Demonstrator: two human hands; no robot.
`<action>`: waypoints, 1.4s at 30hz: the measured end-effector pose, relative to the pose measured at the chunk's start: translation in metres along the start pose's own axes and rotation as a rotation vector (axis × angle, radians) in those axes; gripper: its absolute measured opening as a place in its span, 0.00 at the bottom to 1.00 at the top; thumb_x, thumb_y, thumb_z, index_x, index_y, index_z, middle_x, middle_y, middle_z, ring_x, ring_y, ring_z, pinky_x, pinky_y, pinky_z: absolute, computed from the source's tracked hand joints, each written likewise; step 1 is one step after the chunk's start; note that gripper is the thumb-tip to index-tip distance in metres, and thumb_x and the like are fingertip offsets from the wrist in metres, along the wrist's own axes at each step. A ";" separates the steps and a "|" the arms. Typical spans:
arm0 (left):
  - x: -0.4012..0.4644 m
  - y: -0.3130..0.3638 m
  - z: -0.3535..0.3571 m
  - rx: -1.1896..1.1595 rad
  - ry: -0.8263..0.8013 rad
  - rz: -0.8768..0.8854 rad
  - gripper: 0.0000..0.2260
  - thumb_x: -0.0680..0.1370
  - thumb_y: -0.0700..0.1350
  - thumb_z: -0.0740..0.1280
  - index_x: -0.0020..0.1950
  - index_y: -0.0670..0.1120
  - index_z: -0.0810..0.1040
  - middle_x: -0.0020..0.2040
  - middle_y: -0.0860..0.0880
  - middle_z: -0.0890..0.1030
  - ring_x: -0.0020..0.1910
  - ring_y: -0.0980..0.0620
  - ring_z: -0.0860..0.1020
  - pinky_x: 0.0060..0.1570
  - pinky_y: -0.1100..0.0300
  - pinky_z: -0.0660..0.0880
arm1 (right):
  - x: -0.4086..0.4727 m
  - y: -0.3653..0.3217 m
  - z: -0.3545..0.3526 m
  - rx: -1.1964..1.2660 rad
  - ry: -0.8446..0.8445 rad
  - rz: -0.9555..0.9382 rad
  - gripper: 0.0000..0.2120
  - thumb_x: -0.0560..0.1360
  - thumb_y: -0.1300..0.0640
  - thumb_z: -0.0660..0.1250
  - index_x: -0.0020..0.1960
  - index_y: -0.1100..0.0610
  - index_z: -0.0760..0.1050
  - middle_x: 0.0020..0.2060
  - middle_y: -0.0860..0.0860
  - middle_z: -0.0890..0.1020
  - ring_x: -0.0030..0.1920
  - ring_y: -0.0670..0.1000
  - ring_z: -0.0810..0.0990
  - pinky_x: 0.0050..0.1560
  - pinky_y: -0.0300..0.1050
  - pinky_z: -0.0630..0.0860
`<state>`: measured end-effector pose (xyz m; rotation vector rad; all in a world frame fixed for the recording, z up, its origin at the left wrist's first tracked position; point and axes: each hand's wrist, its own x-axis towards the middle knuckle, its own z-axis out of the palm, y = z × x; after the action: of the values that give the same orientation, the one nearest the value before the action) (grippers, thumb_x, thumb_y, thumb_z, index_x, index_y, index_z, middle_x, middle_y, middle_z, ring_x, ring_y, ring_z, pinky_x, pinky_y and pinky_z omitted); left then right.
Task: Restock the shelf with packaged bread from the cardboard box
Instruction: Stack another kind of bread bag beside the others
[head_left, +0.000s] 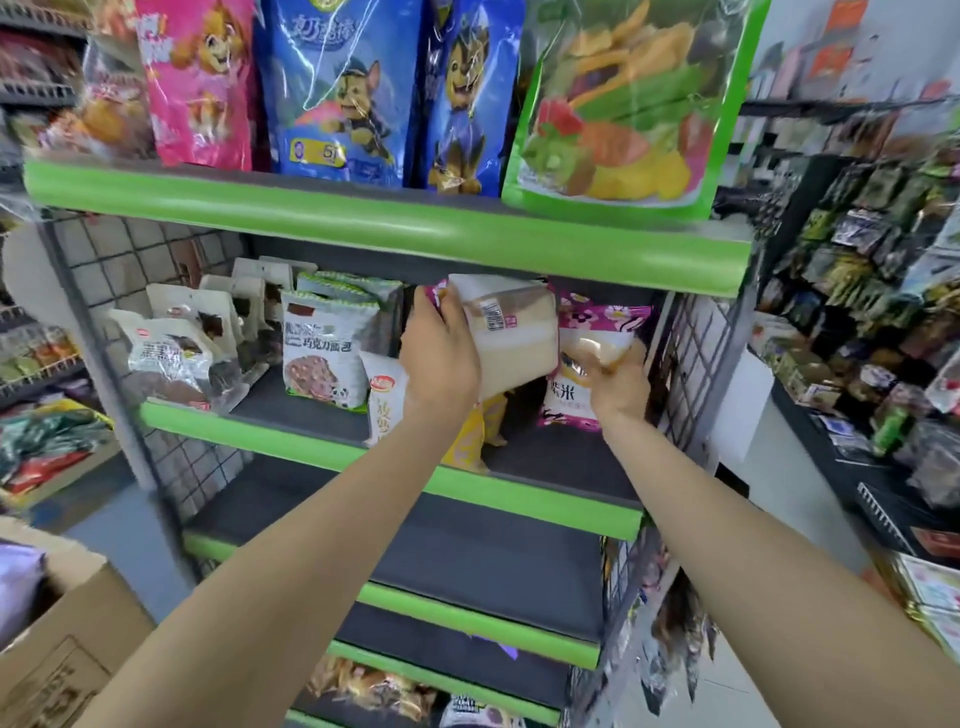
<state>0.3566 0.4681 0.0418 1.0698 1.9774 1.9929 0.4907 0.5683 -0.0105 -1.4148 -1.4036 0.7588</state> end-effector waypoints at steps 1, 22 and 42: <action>0.001 -0.001 0.001 0.013 -0.005 0.007 0.14 0.83 0.48 0.52 0.58 0.41 0.72 0.57 0.41 0.78 0.56 0.43 0.75 0.45 0.59 0.63 | 0.003 0.002 0.004 -0.020 -0.028 0.022 0.33 0.76 0.51 0.67 0.73 0.63 0.58 0.65 0.61 0.73 0.65 0.61 0.72 0.62 0.49 0.69; -0.037 -0.028 0.032 0.252 -0.338 0.879 0.17 0.76 0.55 0.61 0.57 0.44 0.77 0.54 0.50 0.81 0.51 0.50 0.81 0.43 0.57 0.76 | -0.026 -0.047 -0.032 0.536 -0.441 0.320 0.33 0.66 0.28 0.63 0.56 0.54 0.77 0.49 0.56 0.83 0.47 0.56 0.83 0.50 0.54 0.80; -0.039 -0.035 0.019 0.347 -0.764 0.302 0.40 0.72 0.42 0.73 0.76 0.46 0.52 0.67 0.42 0.70 0.63 0.45 0.73 0.58 0.54 0.74 | -0.043 -0.002 -0.030 0.575 -0.128 0.225 0.30 0.74 0.40 0.64 0.73 0.49 0.64 0.71 0.51 0.68 0.70 0.53 0.67 0.70 0.53 0.64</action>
<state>0.3832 0.4666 -0.0079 1.9335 1.8008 1.0522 0.5116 0.5202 -0.0074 -1.0860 -1.0070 1.2984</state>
